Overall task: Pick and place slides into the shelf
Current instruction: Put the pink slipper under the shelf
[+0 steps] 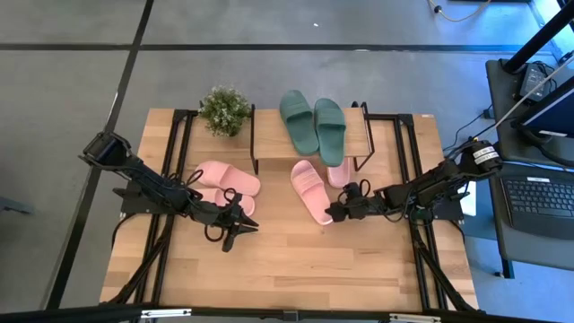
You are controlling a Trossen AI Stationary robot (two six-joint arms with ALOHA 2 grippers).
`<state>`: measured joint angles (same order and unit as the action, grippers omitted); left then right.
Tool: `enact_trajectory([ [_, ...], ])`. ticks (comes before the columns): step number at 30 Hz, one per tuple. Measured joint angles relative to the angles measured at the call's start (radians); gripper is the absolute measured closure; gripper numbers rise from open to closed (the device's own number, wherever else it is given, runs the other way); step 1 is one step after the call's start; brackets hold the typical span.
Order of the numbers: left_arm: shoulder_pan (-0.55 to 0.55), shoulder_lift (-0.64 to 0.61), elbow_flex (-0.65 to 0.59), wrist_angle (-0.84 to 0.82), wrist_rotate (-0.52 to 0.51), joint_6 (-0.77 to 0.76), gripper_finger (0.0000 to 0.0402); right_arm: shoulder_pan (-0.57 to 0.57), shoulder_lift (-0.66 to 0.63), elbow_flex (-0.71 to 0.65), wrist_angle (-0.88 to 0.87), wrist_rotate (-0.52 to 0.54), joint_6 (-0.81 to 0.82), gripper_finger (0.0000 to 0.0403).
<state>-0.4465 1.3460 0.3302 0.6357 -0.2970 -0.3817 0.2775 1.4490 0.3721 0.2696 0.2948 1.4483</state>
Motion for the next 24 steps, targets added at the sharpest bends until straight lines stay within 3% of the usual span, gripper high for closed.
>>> enact_trajectory([
  [8, 0.000, 0.000, 0.000, 0.000, 0.000, -0.001, 0.0344, 0.000, -0.048, 0.007, -0.056, -0.012, -0.179, 0.0127],
  [13, 0.000, 0.000, 0.000, 0.000, 0.000, -0.008, 0.0344, 0.000, -0.156, 0.065, -0.270, 0.014, -0.319, 0.0129],
  [17, 0.000, 0.000, 0.000, 0.000, 0.000, -0.008, 0.0344, 0.022, -0.241, 0.158, -0.483, 0.009, -0.648, 0.0129],
  [20, 0.000, 0.000, 0.000, 0.000, 0.000, -0.008, 0.0344, 0.051, -0.262, 0.222, -0.597, -0.073, -0.909, 0.0129],
  [24, 0.000, 0.000, 0.000, 0.003, 0.000, -0.008, 0.0344, 0.074, -0.250, 0.264, -0.610, -0.238, -1.088, 0.0129],
])
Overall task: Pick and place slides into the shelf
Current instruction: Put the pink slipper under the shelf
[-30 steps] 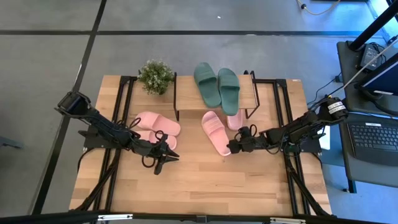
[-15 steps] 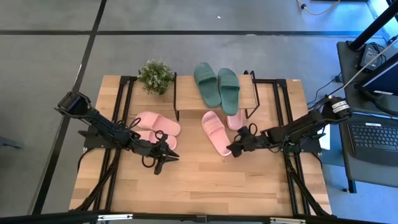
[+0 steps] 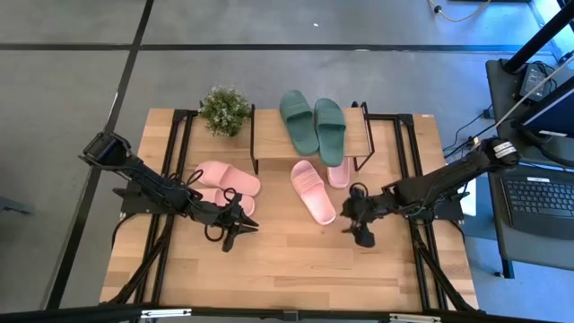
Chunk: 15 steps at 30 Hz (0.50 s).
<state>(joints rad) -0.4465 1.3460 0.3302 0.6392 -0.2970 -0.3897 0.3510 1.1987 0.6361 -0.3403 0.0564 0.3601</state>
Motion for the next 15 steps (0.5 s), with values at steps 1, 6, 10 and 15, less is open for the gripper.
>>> enact_trajectory([
  [1, 0.000, 0.000, 0.000, 0.000, 0.000, 0.000, 0.0344, 0.001, 0.011, -0.001, -0.005, -0.010, -0.003, 0.0129],
  [6, 0.000, 0.000, 0.000, 0.001, 0.000, 0.000, 0.0344, -0.033, 0.090, -0.029, -0.007, 0.003, 0.067, 0.0129],
  [10, 0.000, 0.000, 0.000, 0.005, 0.000, 0.000, 0.0344, -0.059, 0.177, -0.033, 0.044, 0.005, 0.081, 0.0129],
  [15, 0.000, 0.000, 0.000, 0.006, -0.001, -0.001, 0.0344, -0.081, 0.274, -0.033, 0.124, 0.004, 0.076, 0.0129],
])
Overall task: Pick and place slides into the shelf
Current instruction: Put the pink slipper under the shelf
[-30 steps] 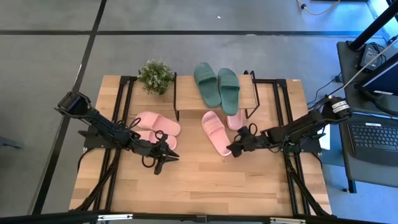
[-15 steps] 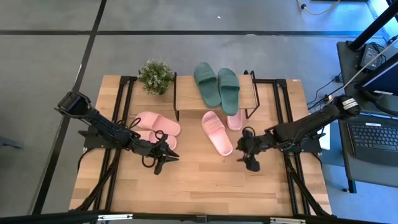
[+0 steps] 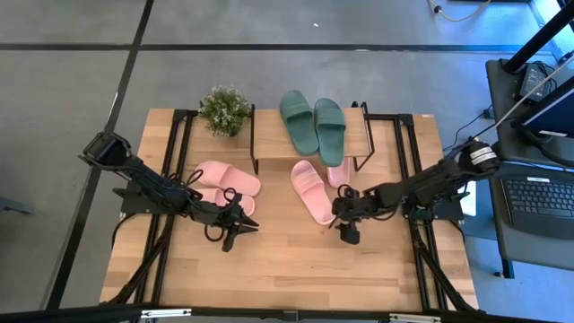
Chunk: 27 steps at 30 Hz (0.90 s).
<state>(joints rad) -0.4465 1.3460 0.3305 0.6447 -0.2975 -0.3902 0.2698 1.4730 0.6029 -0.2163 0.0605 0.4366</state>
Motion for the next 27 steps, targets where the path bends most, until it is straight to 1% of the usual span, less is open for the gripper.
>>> enact_trajectory([
  [3, 0.000, 0.000, 0.000, 0.000, 0.000, 0.000, 0.0344, -0.005, 0.026, 0.000, 0.042, 0.000, 0.000, 0.0129],
  [9, 0.000, 0.000, 0.000, 0.000, 0.000, 0.000, 0.0344, -0.005, 0.031, 0.000, 0.156, -0.002, -0.003, 0.0129],
  [14, 0.000, 0.000, 0.000, -0.003, 0.000, 0.000, 0.0344, -0.005, 0.031, 0.001, 0.142, -0.003, 0.003, 0.0129],
  [17, 0.000, 0.000, 0.000, -0.004, 0.000, 0.000, 0.0344, -0.005, 0.031, 0.001, 0.143, -0.040, 0.003, 0.0129],
  [20, 0.000, 0.000, 0.000, -0.005, 0.000, 0.000, 0.0344, 0.006, 0.031, 0.001, 0.196, -0.079, -0.025, 0.0129],
  [25, 0.000, 0.000, 0.000, -0.005, 0.000, 0.000, 0.0344, 0.016, 0.031, 0.001, 0.266, -0.088, -0.054, 0.0129],
  [27, 0.000, 0.000, 0.000, -0.005, 0.000, -0.001, 0.0344, 0.016, 0.031, 0.001, 0.282, -0.108, -0.053, 0.0129],
])
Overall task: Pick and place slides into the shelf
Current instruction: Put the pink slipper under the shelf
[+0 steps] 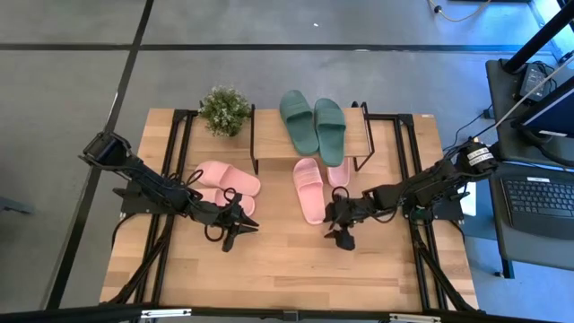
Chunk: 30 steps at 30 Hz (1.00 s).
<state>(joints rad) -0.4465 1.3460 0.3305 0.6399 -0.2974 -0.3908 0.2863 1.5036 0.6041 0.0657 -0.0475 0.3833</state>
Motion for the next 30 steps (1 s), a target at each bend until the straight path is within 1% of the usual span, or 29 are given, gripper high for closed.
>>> enact_trajectory([
  [4, 0.000, 0.000, 0.000, 0.000, 0.000, 0.000, 0.0344, 0.000, 0.000, 0.000, 0.054, -0.089, -0.002, 0.0129],
  [6, 0.000, 0.000, 0.000, 0.000, 0.000, -0.001, 0.0344, 0.000, 0.000, 0.000, 0.075, -0.109, -0.019, 0.0129],
  [15, 0.000, 0.000, 0.000, -0.002, 0.000, -0.001, 0.0344, 0.018, 0.030, 0.000, 0.130, -0.101, -0.128, 0.0129],
  [21, 0.000, 0.000, 0.000, -0.002, 0.000, 0.000, 0.0344, 0.024, 0.096, 0.000, 0.174, -0.045, -0.134, 0.0129],
  [28, 0.000, 0.000, 0.000, -0.003, 0.000, 0.000, 0.0344, 0.025, 0.167, 0.000, 0.266, -0.033, -0.144, 0.0129],
  [30, 0.000, 0.000, 0.000, -0.003, 0.000, -0.001, 0.0344, 0.025, 0.179, 0.000, 0.286, 0.000, -0.134, 0.0129],
])
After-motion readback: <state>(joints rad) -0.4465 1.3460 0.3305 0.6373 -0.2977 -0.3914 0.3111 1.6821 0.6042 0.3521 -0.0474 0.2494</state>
